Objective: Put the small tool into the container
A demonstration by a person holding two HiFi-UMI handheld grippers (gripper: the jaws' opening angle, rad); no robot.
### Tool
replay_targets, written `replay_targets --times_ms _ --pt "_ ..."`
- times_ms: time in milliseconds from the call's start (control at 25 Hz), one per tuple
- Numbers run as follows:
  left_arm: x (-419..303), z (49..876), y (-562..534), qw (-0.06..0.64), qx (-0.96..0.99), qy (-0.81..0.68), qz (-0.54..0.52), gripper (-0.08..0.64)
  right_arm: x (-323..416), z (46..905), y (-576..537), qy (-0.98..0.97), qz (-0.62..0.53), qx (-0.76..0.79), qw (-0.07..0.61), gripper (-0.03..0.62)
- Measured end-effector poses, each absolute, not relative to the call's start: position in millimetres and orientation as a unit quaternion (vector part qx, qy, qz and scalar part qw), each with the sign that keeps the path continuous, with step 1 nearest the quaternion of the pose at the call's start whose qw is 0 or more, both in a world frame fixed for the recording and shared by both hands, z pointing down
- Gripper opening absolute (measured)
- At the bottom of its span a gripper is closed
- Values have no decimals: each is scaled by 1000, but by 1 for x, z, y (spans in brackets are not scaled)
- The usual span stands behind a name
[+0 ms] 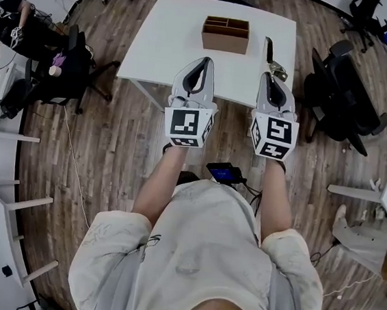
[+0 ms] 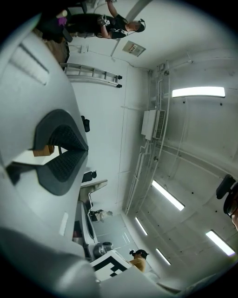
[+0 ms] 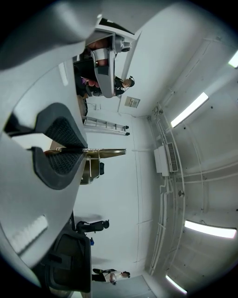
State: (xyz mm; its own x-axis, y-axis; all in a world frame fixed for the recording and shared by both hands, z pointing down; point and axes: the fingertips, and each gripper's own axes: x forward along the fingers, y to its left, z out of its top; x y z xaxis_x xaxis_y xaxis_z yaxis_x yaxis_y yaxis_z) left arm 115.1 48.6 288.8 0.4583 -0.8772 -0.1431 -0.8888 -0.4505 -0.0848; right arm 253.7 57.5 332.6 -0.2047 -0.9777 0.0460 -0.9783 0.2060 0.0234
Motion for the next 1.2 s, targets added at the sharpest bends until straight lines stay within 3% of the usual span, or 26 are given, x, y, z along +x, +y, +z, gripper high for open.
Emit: replay_targets --times_ms 200,560,920,1200 --pt "137 299 -12 76 -850 520 32 11 273 345 -5 -779 11 626 25 8" --pt "89 333 -168 68 -855 513 36 11 220 384 -155 -775 -4 629 63 8" --pt "-27 333 -395 57 -864 498 40 11 106 376 -375 -761 -15 644 79 8" --pt "-74 339 -534 56 -868 491 45 11 62 388 -509 -762 -49 626 158 8"
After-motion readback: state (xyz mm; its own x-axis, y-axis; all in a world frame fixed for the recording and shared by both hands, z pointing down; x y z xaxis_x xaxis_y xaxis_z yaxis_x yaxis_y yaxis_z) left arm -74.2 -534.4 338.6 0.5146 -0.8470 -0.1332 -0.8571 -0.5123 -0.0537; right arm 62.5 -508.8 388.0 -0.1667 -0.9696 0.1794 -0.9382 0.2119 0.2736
